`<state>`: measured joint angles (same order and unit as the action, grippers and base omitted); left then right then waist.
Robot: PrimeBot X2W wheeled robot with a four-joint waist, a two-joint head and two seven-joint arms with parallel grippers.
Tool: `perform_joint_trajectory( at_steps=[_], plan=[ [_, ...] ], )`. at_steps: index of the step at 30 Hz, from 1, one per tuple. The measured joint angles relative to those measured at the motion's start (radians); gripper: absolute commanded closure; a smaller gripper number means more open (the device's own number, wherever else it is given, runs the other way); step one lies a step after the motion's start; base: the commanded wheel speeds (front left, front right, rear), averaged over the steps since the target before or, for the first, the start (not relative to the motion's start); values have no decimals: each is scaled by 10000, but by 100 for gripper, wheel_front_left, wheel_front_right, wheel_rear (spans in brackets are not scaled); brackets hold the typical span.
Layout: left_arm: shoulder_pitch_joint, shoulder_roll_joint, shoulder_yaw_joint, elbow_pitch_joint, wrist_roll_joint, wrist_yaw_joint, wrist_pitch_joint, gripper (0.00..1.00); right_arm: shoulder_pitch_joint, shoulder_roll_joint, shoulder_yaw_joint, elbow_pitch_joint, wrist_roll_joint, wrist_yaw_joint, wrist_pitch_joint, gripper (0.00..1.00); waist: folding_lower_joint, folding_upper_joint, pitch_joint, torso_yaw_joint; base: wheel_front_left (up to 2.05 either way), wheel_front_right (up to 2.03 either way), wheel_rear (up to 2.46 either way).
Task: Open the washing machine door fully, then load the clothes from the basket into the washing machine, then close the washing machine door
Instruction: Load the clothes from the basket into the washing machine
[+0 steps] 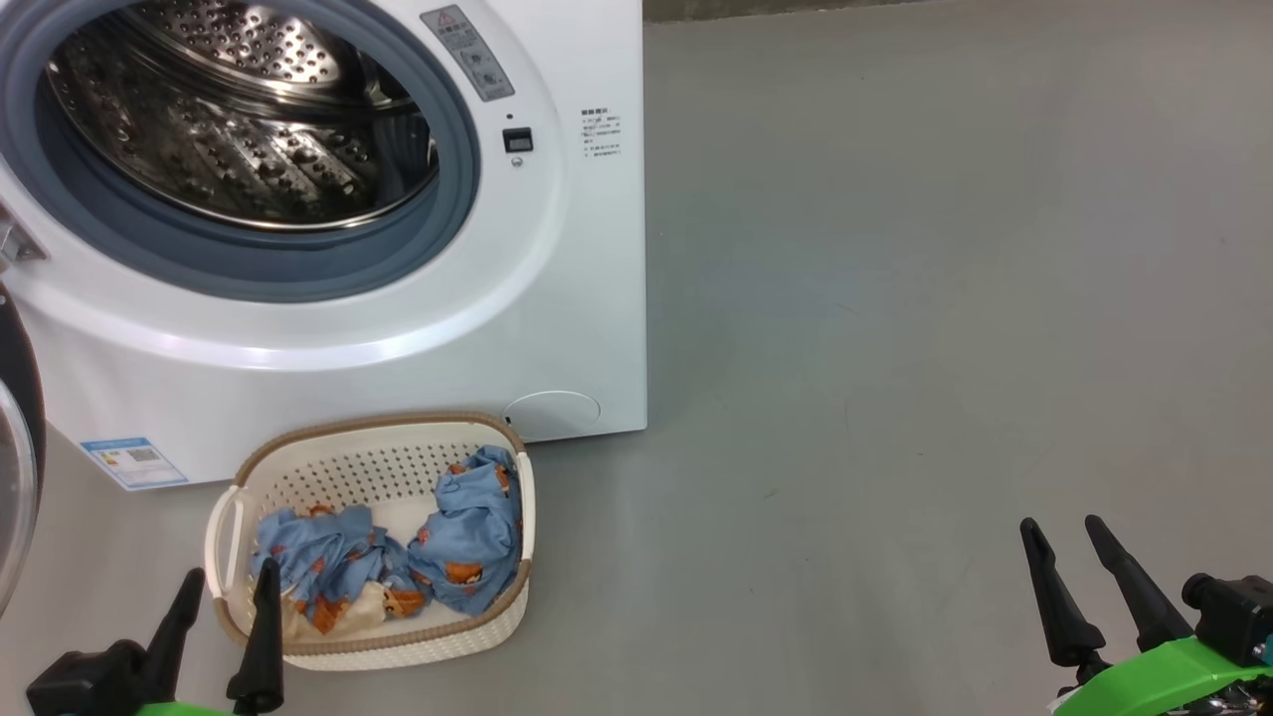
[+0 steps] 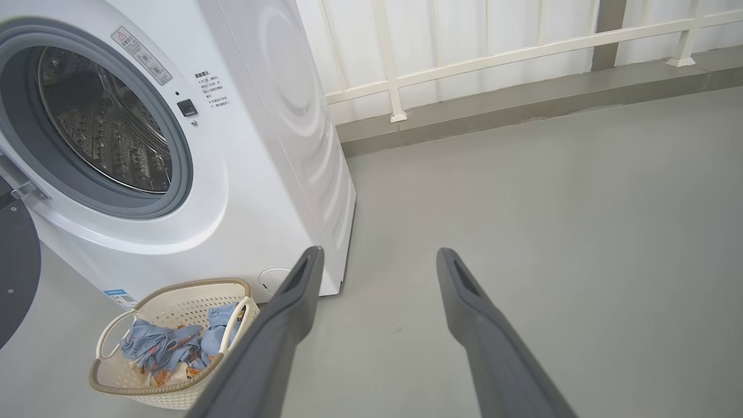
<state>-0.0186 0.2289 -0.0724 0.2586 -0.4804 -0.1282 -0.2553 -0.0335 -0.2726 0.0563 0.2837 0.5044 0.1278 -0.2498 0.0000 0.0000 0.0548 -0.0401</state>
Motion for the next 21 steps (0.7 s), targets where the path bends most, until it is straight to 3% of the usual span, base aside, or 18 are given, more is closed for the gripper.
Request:
perform_joint_trajectory(
  at_steps=[9, 21],
  plan=[
    [-2, 94, -169, 15, -410, 0, 0, 0, 71, 4, 0, -38, -2, 0, 0, 0, 0, 0, 87, 79, 12, -46, 33],
    [-115, 299, -228, 15, -462, 0, 0, 0, 65, 138, 40, -82, -2, 0, 0, 0, 0, 0, 467, 93, 81, -185, 104]
  ],
)
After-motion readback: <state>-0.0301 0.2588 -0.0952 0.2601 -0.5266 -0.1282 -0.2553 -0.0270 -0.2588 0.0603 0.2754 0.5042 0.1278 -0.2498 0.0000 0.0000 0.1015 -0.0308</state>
